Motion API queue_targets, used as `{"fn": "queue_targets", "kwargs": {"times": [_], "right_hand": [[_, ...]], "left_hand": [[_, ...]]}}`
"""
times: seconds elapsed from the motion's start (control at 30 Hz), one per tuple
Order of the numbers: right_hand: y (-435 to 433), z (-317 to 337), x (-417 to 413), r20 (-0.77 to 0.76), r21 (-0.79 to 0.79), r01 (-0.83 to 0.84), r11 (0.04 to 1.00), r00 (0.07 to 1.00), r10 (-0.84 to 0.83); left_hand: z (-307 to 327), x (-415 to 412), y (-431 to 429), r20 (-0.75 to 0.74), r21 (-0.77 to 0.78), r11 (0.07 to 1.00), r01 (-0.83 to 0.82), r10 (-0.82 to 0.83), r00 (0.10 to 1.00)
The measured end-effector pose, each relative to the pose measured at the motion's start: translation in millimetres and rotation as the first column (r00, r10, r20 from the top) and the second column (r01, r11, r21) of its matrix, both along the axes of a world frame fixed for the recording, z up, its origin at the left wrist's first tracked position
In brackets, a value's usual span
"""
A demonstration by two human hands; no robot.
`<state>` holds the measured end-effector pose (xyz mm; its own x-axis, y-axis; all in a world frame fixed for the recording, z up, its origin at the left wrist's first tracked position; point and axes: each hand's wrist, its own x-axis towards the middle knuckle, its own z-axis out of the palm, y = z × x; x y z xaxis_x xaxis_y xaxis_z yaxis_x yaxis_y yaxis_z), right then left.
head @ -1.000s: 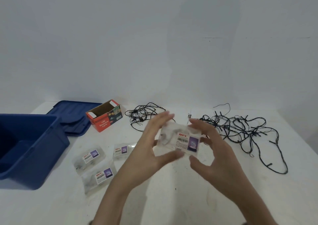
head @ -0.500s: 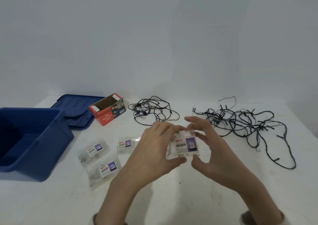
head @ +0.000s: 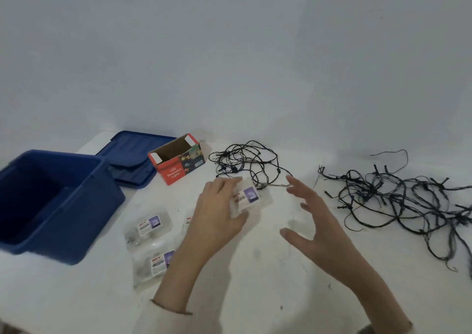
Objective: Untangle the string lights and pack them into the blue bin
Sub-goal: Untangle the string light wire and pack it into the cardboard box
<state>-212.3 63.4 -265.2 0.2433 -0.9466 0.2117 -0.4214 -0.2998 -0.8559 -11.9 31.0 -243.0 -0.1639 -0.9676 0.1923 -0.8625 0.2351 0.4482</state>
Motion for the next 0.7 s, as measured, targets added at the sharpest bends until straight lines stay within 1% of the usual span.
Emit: {"fn": "queue_targets", "kwargs": {"times": [0.1,0.17,0.23,0.33,0.43,0.53,0.57,0.63,0.67,0.7], "right_hand": [[-17,-10,7,0.029,-0.003,0.021,1.000,0.999,-0.021],[-29,-12,13,0.046,0.046,-0.005,0.999,0.999,0.003],[-42,-14,17,0.061,0.097,-0.041,0.994,0.998,0.035],[-66,-15,24,0.033,0.122,-0.064,0.990,0.998,0.061],[-93,-18,32,-0.115,0.069,-0.073,0.995,0.990,0.081],[-120,-25,43,-0.337,-0.020,-0.024,1.000,0.941,0.016],[-127,-28,47,-0.433,-0.021,-0.030,0.999,0.901,0.018],[-138,-33,52,-0.627,0.039,-0.061,0.997,0.776,0.072],[-143,-37,52,-0.689,0.067,-0.069,0.995,0.718,0.096],[-146,-39,53,-0.723,0.083,-0.070,0.994,0.682,0.108]], "left_hand": [[-10,31,-37,0.014,0.049,0.970,-0.239,0.238,0.971],[-18,47,-57,0.047,0.125,0.934,-0.335,0.331,0.942],[-27,58,-71,0.085,0.201,0.903,-0.380,0.370,0.925],[-37,67,-82,0.172,0.248,0.877,-0.411,0.377,0.910],[-40,73,-86,0.196,0.279,0.851,-0.445,0.403,0.894],[-40,76,-88,0.192,0.287,0.838,-0.465,0.425,0.884],[-40,76,-89,0.187,0.288,0.834,-0.471,0.433,0.882],[-40,78,-90,0.177,0.300,0.826,-0.476,0.442,0.879],[-40,79,-90,0.172,0.307,0.823,-0.479,0.447,0.878],[-40,80,-90,0.172,0.311,0.820,-0.481,0.449,0.877]]}}
